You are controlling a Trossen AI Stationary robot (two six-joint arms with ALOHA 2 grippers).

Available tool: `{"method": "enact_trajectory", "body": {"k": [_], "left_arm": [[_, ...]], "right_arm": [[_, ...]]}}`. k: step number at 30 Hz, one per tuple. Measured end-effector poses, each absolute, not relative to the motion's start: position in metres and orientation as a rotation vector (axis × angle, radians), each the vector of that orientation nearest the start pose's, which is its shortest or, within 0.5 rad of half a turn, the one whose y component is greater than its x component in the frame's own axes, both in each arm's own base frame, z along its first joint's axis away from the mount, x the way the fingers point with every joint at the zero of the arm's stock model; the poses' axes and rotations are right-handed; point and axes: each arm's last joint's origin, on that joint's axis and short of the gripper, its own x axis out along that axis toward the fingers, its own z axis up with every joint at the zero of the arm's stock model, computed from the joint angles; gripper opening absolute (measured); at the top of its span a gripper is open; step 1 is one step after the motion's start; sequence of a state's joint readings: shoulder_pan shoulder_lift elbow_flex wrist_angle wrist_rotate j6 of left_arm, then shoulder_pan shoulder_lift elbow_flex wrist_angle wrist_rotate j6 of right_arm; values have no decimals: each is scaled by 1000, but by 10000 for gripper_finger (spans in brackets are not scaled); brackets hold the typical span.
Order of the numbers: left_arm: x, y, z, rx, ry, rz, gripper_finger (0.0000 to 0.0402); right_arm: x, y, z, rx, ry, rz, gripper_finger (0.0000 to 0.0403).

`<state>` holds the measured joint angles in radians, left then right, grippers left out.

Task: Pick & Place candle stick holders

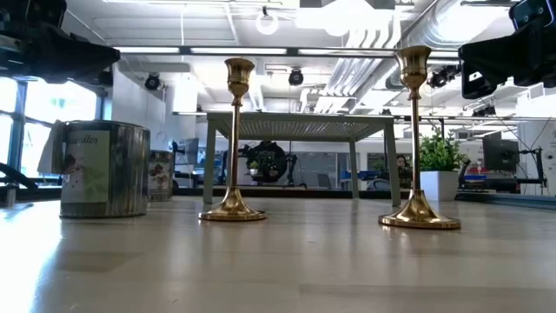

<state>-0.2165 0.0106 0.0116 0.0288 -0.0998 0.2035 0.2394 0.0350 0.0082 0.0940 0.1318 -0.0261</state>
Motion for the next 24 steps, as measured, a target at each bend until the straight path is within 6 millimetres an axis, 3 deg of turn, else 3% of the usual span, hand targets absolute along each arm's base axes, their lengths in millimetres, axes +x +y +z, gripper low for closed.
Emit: {"method": "enact_trajectory", "body": {"k": [24], "left_arm": [[96, -18, 169, 199, -42, -118, 1]], "right_arm": [[97, 20, 173, -14, -68, 107, 7]]}}
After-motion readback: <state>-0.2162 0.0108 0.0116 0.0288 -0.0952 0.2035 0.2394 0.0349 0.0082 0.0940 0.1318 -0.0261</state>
